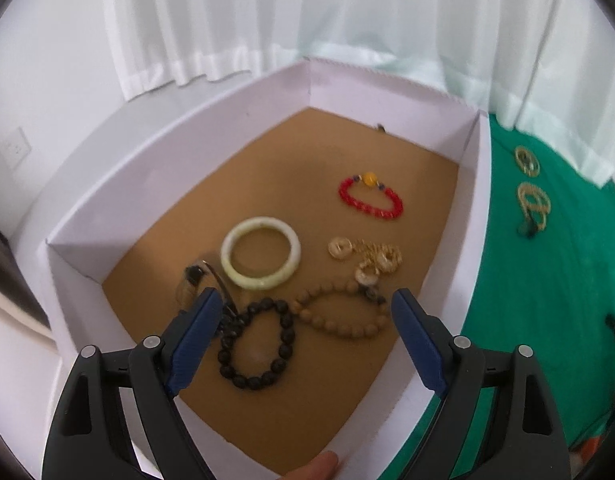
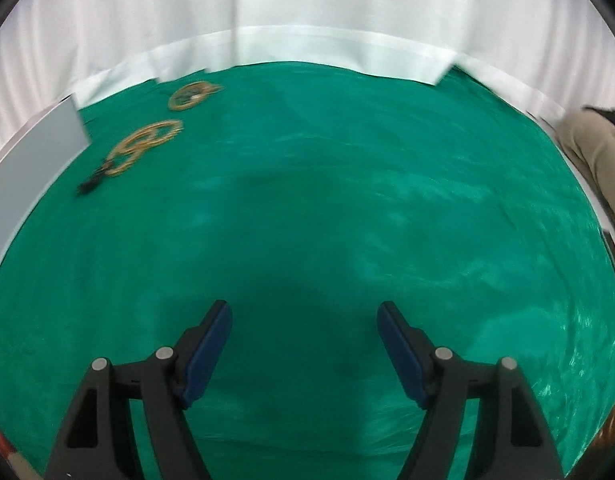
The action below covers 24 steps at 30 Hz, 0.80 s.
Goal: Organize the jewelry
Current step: 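Withdraw both tools from the box back over the table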
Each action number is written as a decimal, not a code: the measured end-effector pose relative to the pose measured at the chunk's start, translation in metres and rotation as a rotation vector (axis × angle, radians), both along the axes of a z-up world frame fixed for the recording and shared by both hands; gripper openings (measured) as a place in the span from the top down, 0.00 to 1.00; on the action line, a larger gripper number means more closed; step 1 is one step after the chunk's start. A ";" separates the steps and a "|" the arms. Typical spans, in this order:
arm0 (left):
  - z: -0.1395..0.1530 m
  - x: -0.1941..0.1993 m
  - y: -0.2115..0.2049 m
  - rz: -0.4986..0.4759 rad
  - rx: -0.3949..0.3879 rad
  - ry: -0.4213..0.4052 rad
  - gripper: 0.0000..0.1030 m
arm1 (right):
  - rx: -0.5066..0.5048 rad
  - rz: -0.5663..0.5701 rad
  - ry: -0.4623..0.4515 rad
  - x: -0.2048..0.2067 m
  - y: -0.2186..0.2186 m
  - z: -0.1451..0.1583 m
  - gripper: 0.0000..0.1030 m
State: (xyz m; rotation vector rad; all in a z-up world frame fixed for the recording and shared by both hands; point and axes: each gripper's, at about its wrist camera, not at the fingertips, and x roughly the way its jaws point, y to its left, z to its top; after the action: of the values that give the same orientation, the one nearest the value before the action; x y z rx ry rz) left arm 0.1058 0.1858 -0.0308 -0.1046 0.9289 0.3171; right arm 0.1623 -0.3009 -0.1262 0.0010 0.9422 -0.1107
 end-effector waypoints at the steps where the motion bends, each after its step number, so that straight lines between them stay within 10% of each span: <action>1: 0.000 0.000 -0.004 -0.013 0.018 0.006 0.15 | 0.005 -0.007 -0.003 -0.004 -0.003 -0.002 0.26; 24: 0.013 -0.024 -0.022 0.002 -0.013 -0.014 0.15 | -0.009 -0.007 -0.035 -0.007 -0.011 -0.009 0.20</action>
State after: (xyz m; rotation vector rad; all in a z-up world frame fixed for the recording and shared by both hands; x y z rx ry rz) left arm 0.0814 0.1634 -0.0180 -0.1202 0.9172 0.3120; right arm 0.1555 -0.3123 -0.1347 -0.0019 0.9071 -0.1213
